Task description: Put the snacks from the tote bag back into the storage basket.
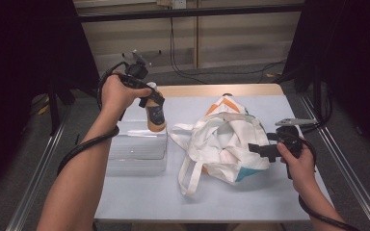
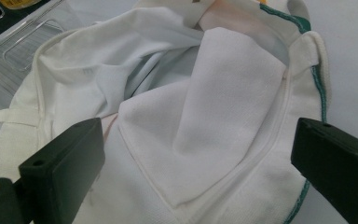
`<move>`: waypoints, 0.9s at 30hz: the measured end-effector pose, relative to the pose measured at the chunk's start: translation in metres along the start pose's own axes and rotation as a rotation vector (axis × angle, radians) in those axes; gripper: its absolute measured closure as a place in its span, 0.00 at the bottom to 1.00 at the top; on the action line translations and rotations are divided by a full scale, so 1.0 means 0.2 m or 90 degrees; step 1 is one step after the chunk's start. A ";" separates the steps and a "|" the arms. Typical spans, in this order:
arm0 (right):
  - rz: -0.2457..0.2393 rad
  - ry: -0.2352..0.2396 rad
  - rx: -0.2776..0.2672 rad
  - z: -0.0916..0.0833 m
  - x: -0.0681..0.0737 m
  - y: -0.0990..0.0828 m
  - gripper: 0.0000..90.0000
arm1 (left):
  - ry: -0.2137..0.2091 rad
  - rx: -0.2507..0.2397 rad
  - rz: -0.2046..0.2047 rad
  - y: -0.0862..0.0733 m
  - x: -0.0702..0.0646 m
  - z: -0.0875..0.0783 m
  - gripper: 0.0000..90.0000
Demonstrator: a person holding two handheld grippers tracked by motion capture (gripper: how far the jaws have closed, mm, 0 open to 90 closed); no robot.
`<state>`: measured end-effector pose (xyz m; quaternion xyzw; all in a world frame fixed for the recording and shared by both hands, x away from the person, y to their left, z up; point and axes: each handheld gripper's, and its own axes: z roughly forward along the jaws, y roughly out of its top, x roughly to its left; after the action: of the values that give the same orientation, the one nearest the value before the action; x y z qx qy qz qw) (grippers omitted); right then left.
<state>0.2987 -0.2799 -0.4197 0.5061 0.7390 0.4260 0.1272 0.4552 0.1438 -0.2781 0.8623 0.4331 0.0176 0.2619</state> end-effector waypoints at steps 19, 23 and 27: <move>0.001 0.001 0.001 0.00 0.00 0.00 0.03 | -0.003 0.025 0.001 -0.06 0.06 0.12 0.34; -0.003 0.001 0.006 0.01 0.01 0.00 0.03 | -0.006 0.020 0.000 -0.07 0.06 0.14 0.33; -0.002 0.002 0.004 0.01 0.01 0.00 0.03 | -0.007 0.029 0.010 -0.07 0.07 0.17 0.33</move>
<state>0.2987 -0.2778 -0.4197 0.5047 0.7414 0.4241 0.1254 0.4619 0.1457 -0.3162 0.8713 0.4255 0.0048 0.2446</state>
